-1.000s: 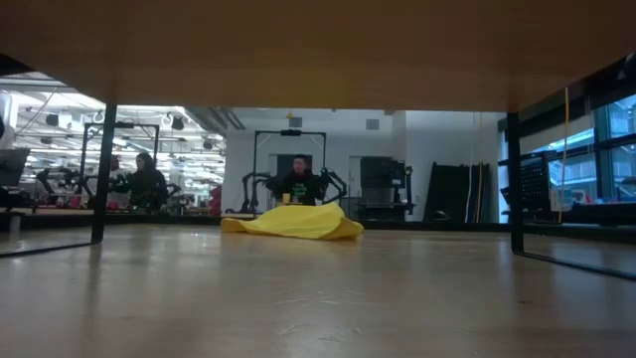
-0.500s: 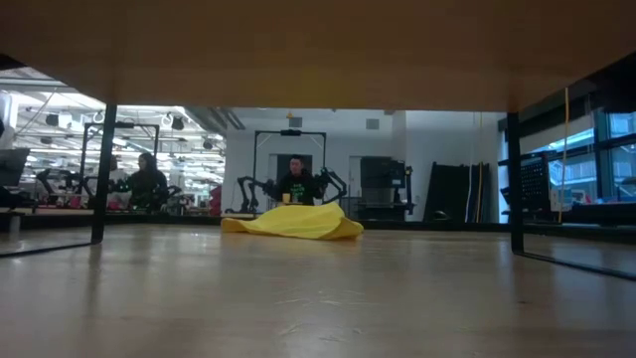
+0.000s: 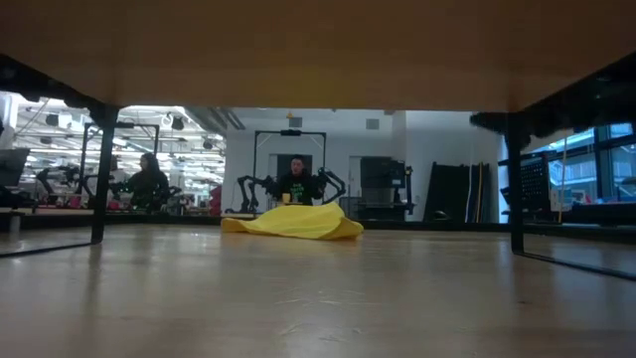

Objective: Stack small to large cups/mugs on shelf
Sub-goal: Return to Home Position

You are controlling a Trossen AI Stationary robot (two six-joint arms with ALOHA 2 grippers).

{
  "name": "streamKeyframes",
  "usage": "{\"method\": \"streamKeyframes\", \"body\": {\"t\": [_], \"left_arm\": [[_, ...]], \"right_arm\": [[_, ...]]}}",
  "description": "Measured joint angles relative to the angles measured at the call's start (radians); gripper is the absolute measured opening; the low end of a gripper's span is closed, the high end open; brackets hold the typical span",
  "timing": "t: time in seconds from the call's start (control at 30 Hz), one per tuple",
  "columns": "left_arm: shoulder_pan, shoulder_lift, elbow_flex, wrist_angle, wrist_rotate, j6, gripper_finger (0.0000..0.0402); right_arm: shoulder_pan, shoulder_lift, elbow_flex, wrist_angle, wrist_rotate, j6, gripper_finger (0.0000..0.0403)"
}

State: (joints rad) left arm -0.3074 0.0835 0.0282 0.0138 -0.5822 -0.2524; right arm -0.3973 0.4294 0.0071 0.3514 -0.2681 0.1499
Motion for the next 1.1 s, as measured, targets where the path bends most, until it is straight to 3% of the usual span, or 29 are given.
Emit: {"method": "streamKeyframes", "body": {"t": [0.27,1.1], "left_arm": [[0.000,0.003,0.000,0.001,0.024,0.000,0.0014],[0.000,0.003,-0.001,0.002,0.023,0.000,0.0014]], "right_arm": [[0.000,0.000,0.000,-0.143,0.005,0.000,0.0012],[0.000,0.000,0.000,-0.146,0.005,-0.001,0.0012]]}}
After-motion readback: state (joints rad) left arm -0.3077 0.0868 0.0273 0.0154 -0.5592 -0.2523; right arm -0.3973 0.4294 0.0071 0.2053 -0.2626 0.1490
